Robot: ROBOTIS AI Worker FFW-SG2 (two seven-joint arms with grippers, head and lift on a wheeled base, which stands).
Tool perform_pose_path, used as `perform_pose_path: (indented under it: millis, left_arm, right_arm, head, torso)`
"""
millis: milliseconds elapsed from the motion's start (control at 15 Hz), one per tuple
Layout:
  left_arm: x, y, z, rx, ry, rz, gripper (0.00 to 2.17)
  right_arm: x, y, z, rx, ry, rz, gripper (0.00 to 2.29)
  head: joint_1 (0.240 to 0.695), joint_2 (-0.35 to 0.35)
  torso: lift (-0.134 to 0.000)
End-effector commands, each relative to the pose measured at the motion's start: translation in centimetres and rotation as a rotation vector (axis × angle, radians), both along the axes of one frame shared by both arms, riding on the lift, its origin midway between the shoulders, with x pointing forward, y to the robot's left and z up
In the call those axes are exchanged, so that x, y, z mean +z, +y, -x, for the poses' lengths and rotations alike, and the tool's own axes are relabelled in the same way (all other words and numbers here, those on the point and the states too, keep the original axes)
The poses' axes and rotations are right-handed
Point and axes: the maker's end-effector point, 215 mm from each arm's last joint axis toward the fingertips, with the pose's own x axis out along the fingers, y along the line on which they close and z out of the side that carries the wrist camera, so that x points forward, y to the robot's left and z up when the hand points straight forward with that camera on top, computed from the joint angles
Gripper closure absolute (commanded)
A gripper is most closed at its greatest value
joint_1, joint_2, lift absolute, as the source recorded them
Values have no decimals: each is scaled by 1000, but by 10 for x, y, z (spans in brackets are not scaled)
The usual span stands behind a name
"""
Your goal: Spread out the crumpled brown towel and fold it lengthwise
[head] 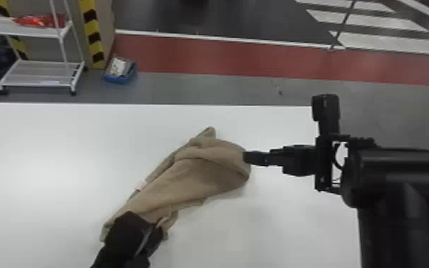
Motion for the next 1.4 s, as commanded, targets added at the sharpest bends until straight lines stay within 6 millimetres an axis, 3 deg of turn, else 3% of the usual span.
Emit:
perform_pose_path:
  millis: [0, 133, 333, 600, 933, 1333]
  left_arm:
    - [10, -2, 2, -4, -9, 19, 1187]
    - [19, -1, 4, -1, -16, 45, 1183]
    - [16, -7, 9, -18, 11, 59, 586]
    - [2, -9, 9, -16, 42, 54, 593]
    - [1, -23, 9, -32, 39, 53, 593]
    - [-2, -24, -2, -17, 30, 37, 599]
  right_arm:
    - [0, -3, 0, -7, 1, -1, 66]
    - [0, -3, 0, -7, 1, -1, 66]
    - [-1, -4, 0, -9, 2, -2, 66]
    - [-1, -4, 1, -8, 5, -3, 66]
    - [-5, -6, 4, -17, 25, -12, 66]
    - [-7, -8, 7, -24, 39, -16, 66]
  head:
    - [695, -168]
    - [695, -173]
    - [695, -178]
    - [695, -185]
    - [695, -195]
    - [695, -209]
  torso:
    - [-124]
    - [-124]
    - [-124]
    - [-124]
    - [-124]
    - [-124]
